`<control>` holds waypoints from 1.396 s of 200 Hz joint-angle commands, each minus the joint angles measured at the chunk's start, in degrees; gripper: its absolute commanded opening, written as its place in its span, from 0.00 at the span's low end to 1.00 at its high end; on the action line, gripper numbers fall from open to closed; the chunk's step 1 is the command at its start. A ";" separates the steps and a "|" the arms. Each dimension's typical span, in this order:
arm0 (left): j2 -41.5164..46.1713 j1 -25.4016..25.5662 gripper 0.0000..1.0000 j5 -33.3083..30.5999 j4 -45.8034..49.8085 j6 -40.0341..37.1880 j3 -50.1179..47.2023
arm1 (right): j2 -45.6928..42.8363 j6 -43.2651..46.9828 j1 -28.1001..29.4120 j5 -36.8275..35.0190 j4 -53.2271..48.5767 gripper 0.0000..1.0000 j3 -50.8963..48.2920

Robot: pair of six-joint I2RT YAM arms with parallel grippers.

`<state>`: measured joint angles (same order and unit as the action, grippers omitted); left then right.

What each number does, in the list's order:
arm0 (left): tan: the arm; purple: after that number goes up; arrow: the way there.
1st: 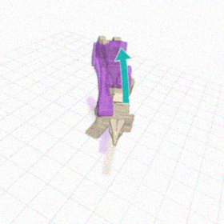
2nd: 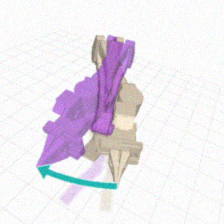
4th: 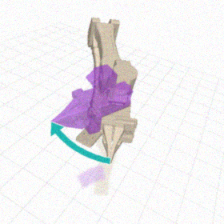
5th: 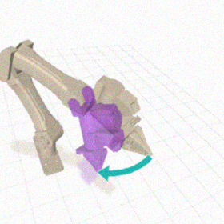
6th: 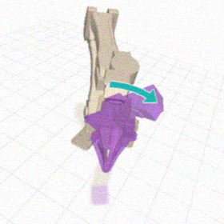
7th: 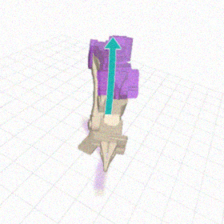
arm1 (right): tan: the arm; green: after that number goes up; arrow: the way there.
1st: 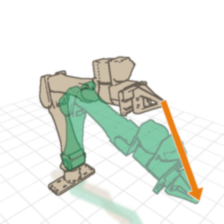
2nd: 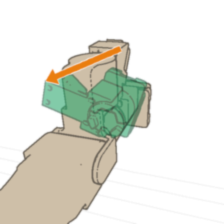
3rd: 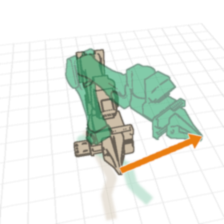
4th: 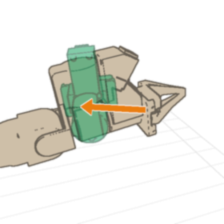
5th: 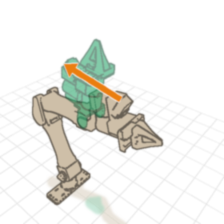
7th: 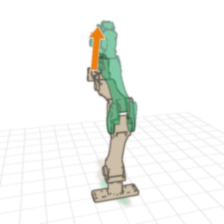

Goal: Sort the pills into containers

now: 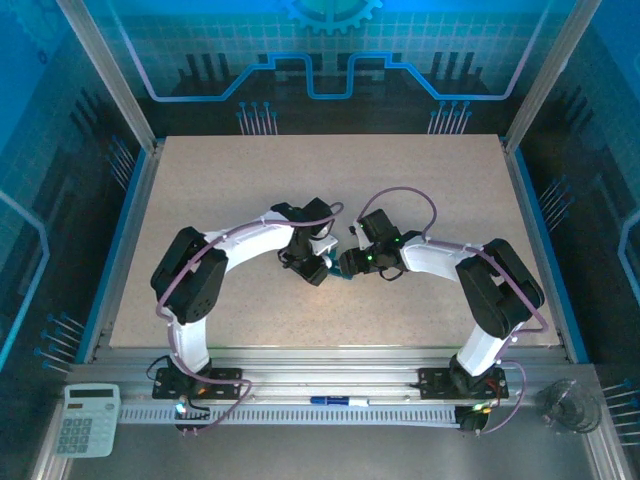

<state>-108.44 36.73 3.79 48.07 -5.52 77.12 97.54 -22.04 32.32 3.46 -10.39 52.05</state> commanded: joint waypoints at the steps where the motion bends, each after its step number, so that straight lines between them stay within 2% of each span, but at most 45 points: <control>1: -0.96 0.77 0.00 -1.46 3.51 -1.78 2.28 | 1.17 -0.40 0.82 -0.20 -0.11 0.61 -1.34; 279: -7.13 1.63 0.00 -5.67 13.60 -5.98 11.66 | 1.69 -0.90 0.82 0.14 0.55 0.61 -1.34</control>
<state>-114.02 37.82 -1.08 58.63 -10.55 86.80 97.65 -22.48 32.32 3.66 -9.32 51.72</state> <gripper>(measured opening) 0.453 0.615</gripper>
